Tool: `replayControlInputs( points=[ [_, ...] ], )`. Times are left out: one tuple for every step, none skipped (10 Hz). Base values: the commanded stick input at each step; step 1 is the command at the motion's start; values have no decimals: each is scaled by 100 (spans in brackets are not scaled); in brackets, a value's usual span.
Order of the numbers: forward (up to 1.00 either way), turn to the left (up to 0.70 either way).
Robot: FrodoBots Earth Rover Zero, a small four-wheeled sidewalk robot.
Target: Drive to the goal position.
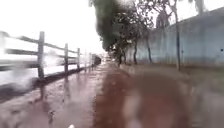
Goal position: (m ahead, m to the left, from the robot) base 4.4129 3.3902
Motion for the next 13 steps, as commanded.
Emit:
replayControlInputs(
  points=[
    [100,0],
    [100,0],
    [100,0],
    [100,0],
    [100,0],
    [100,0],
    [100,0],
    [100,0],
    [100,0],
    [100,0],
    [100,0],
    [100,0],
    [100,0]
  ],
)
